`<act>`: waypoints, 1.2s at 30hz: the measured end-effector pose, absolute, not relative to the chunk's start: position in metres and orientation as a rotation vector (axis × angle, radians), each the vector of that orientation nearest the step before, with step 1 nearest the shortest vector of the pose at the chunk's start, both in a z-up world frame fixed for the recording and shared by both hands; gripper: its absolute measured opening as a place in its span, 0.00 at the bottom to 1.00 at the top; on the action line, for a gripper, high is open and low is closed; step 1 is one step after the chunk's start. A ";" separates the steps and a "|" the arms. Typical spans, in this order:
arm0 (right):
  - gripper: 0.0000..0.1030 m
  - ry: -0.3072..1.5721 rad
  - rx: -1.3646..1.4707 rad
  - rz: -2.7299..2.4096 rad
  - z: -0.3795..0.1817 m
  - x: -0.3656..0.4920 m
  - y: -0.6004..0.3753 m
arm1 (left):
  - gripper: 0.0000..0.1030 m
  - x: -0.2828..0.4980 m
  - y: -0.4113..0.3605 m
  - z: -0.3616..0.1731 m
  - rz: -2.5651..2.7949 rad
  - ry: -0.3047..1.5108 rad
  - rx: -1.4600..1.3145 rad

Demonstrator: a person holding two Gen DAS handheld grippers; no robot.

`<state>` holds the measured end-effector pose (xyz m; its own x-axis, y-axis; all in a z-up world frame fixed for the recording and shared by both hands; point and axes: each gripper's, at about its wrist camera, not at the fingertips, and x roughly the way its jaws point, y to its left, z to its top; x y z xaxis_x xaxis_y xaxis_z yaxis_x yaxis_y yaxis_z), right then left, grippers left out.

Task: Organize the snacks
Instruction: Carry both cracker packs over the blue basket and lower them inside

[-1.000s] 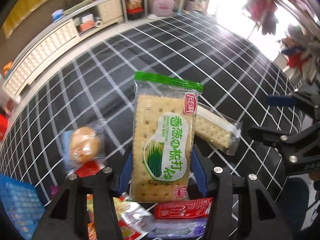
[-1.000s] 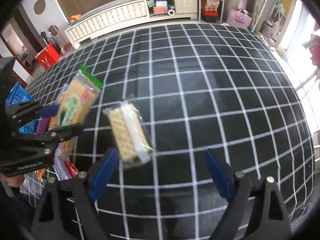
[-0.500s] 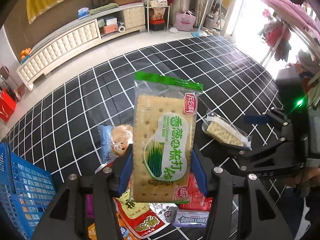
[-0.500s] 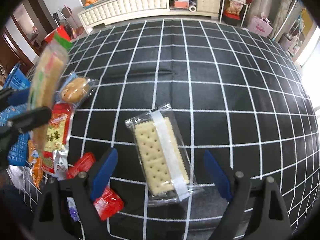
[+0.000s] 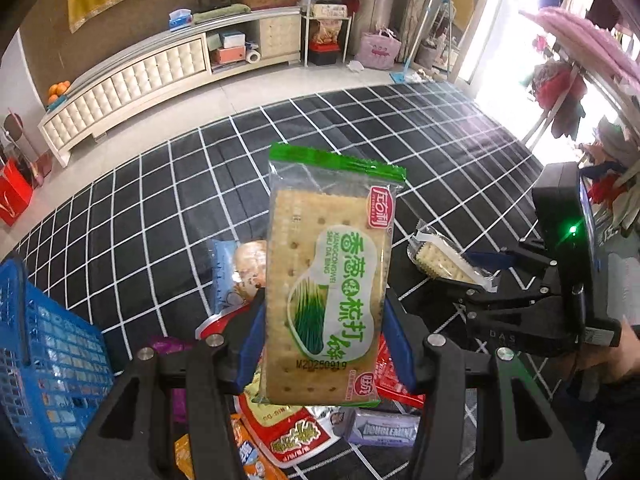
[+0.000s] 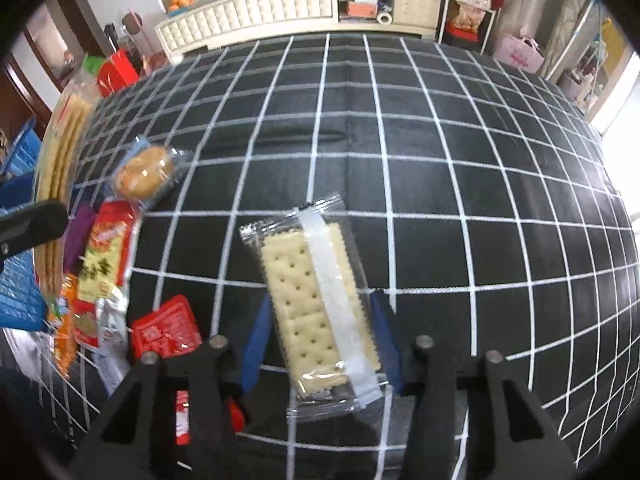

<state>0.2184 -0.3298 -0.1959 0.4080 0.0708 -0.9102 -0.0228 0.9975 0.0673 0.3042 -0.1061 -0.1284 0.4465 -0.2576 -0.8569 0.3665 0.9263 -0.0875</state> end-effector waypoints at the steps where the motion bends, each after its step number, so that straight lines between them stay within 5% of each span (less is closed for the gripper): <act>1: 0.51 1.133 0.049 0.057 -0.189 0.215 -0.328 | 0.50 0.301 -0.102 -0.124 -0.385 1.032 0.112; 20: 0.51 0.875 0.013 0.191 -0.032 0.156 -0.211 | 0.50 0.203 -0.001 -0.021 -0.285 0.843 0.033; 36: 0.51 0.888 -0.029 0.361 -0.027 0.158 -0.080 | 0.50 0.159 0.130 -0.019 -0.118 0.860 -0.046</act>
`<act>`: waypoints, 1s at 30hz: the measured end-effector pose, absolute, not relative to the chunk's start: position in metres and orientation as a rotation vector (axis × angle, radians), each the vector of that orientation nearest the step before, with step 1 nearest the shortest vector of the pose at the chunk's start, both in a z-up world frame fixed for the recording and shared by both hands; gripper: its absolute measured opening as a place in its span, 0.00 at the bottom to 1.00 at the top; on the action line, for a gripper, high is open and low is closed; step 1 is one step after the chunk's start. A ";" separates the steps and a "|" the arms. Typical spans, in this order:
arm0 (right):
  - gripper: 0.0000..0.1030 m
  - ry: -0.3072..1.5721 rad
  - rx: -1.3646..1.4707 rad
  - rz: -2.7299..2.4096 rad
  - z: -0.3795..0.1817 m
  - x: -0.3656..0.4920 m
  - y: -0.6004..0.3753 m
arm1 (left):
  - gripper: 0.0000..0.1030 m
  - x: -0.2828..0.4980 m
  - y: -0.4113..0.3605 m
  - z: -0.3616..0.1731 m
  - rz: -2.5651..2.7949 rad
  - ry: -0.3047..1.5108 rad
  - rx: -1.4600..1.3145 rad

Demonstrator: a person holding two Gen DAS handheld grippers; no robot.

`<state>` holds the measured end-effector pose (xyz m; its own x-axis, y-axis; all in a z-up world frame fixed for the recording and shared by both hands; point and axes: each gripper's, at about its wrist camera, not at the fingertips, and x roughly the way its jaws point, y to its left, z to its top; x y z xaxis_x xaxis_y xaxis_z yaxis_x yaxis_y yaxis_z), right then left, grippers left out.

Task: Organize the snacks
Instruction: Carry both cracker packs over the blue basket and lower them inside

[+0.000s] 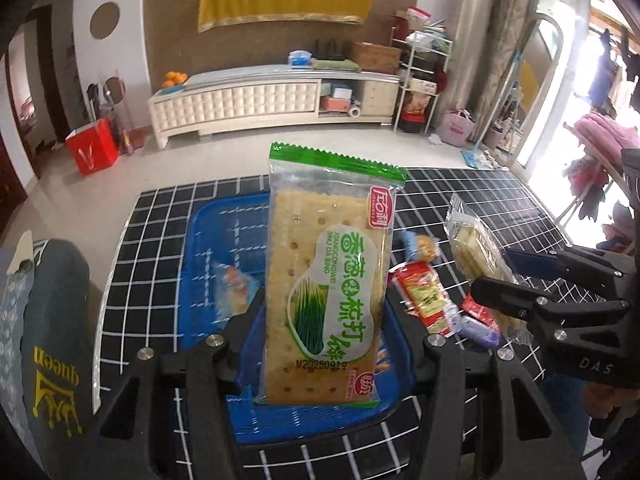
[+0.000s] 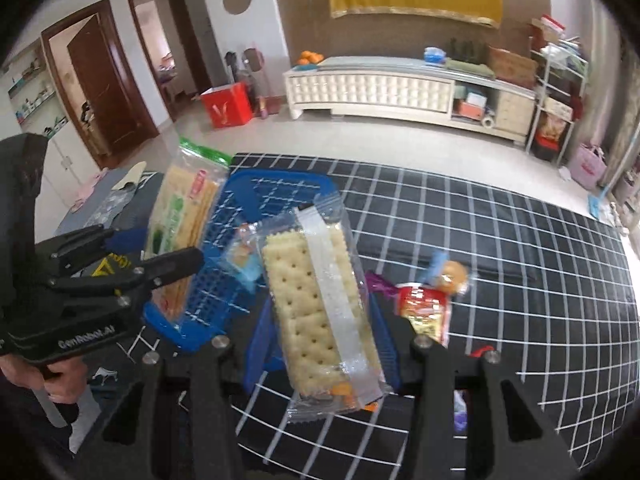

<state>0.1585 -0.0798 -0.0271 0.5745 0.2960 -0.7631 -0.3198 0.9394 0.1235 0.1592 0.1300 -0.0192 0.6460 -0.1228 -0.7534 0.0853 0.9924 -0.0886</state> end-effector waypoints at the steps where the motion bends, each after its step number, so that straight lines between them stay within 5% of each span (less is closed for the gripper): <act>1: 0.51 0.888 -0.036 0.365 -0.027 0.158 -0.075 | 0.50 0.158 0.136 -0.022 -0.114 0.868 -0.053; 12: 0.51 0.942 -0.071 0.374 -0.045 0.161 -0.040 | 0.50 0.169 0.173 -0.074 -0.070 1.031 -0.140; 17: 0.51 0.958 -0.059 0.375 -0.049 0.163 -0.035 | 0.70 0.162 0.164 -0.074 -0.081 1.003 -0.056; 30: 0.51 0.975 -0.102 0.393 -0.055 0.165 -0.010 | 0.71 0.148 0.197 -0.057 -0.063 0.939 -0.115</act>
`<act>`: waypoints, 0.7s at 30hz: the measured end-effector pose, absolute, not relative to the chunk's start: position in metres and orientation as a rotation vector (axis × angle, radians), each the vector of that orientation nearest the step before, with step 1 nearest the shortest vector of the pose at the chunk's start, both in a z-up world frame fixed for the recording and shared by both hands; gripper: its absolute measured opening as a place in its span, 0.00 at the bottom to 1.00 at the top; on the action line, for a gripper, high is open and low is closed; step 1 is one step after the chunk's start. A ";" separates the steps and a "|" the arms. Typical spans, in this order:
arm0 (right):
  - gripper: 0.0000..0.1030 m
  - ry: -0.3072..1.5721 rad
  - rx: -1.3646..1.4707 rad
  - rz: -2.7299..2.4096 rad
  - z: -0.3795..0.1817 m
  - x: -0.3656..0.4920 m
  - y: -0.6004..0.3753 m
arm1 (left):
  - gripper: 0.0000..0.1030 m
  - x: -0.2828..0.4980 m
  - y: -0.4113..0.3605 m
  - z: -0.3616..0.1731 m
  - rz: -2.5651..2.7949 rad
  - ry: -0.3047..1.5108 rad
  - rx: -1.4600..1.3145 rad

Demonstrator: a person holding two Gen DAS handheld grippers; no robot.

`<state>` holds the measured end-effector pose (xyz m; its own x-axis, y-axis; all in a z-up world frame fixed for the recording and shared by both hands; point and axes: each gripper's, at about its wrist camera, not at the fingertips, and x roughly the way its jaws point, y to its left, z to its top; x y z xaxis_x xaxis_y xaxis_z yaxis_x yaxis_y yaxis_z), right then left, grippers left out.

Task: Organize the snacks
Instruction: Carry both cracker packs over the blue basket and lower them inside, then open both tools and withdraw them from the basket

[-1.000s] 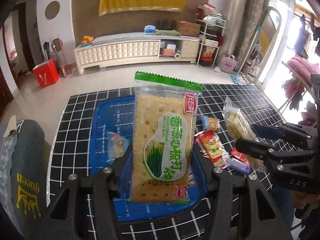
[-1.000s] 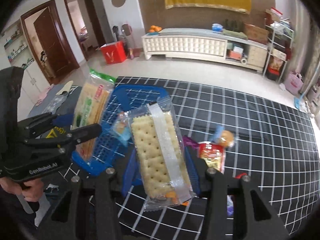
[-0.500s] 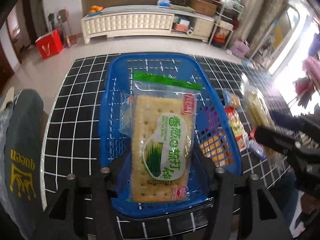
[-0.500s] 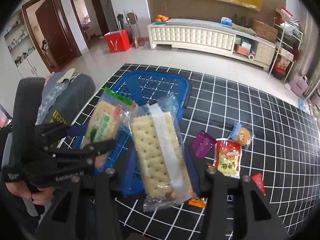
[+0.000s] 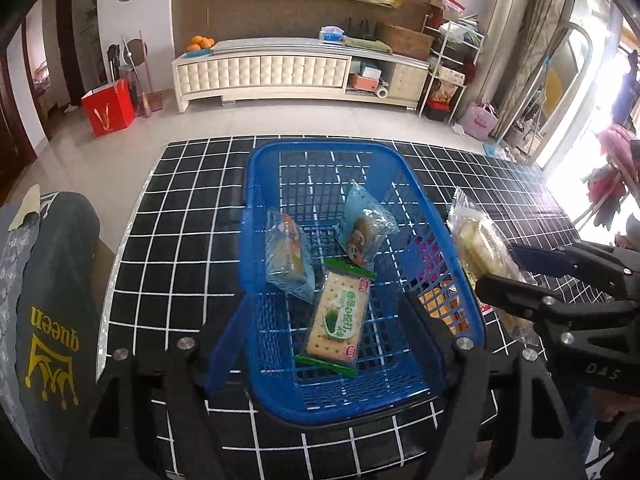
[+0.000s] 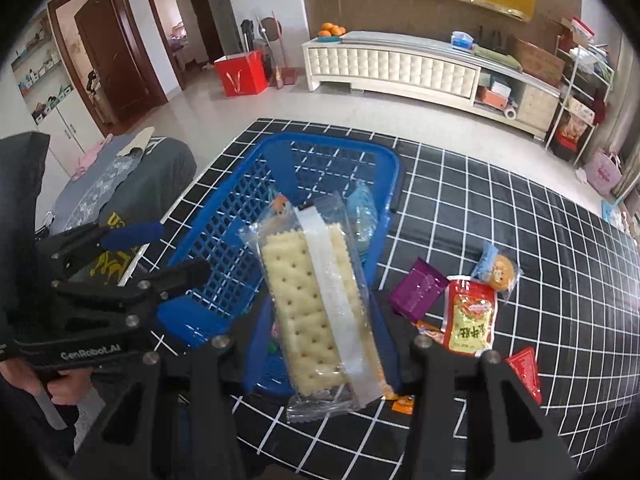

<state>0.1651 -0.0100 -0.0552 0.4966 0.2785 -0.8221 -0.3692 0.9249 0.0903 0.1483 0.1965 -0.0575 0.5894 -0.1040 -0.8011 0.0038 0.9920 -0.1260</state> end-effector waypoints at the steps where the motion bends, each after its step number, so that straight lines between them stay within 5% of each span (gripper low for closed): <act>1: 0.51 0.977 -0.106 0.395 -0.056 0.165 -0.007 | 0.71 0.147 0.198 -0.057 -0.060 0.936 -0.115; 21: 0.51 1.012 -0.193 0.385 -0.082 0.179 0.038 | 0.71 0.137 0.238 -0.066 -0.017 0.930 -0.200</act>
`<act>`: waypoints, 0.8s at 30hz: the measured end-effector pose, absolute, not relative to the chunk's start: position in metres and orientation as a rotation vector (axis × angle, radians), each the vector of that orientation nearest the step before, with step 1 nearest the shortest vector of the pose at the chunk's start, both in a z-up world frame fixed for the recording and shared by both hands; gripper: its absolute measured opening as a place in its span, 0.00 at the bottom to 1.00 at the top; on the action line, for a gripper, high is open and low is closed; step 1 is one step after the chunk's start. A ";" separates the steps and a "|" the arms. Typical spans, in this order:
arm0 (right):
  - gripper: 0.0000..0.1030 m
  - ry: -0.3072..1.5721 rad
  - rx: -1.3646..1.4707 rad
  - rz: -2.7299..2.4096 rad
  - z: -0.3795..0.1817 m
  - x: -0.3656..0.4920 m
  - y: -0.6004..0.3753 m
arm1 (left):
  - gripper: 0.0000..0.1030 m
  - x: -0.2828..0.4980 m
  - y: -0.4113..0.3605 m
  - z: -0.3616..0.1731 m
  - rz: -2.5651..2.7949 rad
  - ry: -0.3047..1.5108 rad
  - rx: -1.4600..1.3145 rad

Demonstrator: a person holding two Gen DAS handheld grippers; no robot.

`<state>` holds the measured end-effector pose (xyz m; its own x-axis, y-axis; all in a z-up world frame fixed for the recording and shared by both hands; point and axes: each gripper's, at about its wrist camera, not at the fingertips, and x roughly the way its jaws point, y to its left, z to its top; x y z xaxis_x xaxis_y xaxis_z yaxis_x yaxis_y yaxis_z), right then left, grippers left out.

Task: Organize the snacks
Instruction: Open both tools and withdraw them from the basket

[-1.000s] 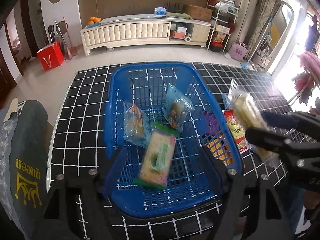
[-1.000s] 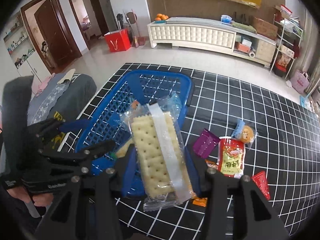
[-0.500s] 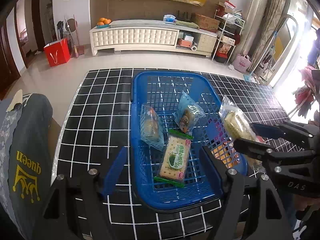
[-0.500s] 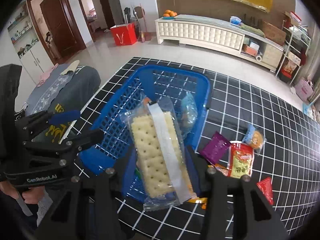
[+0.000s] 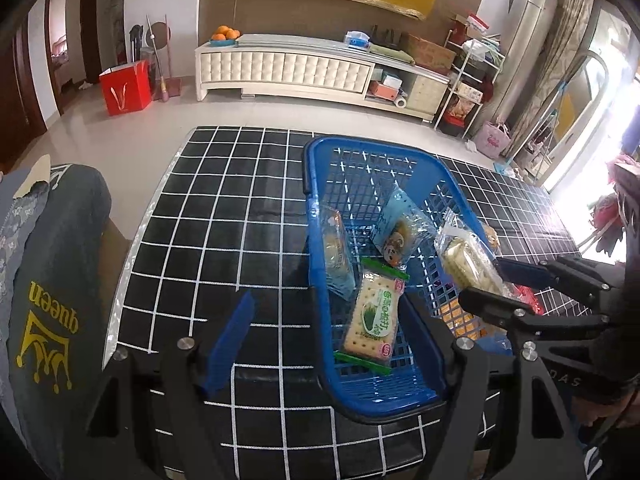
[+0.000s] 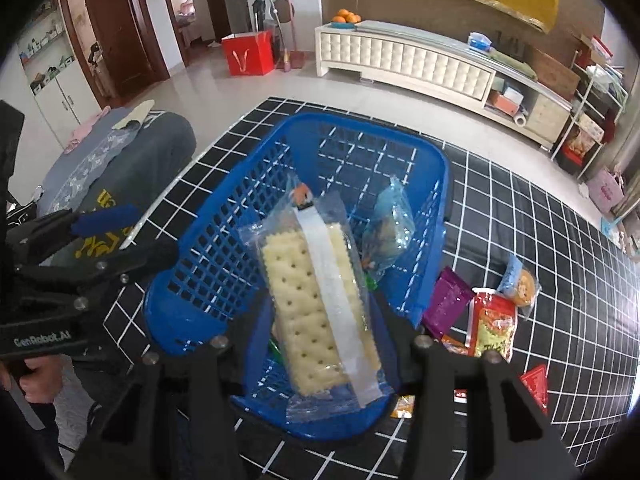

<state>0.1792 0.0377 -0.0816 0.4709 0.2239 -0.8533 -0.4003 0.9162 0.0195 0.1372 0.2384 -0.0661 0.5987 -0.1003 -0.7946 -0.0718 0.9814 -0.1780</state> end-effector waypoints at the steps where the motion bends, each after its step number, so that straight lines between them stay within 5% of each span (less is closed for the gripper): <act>1: 0.51 1.014 -0.193 0.382 -0.083 0.180 0.038 | 0.71 0.137 0.239 -0.067 -0.015 0.932 -0.201; 7: 0.55 1.039 -0.187 0.369 -0.088 0.184 0.040 | 0.71 0.135 0.238 -0.064 -0.011 0.920 -0.191; 11: 0.81 1.024 -0.182 0.360 -0.084 0.179 0.035 | 0.71 0.133 0.235 -0.061 -0.012 0.915 -0.200; 24: 0.88 0.772 -0.167 0.403 -0.002 0.103 -0.021 | 0.71 0.087 0.160 0.011 -0.043 0.698 -0.080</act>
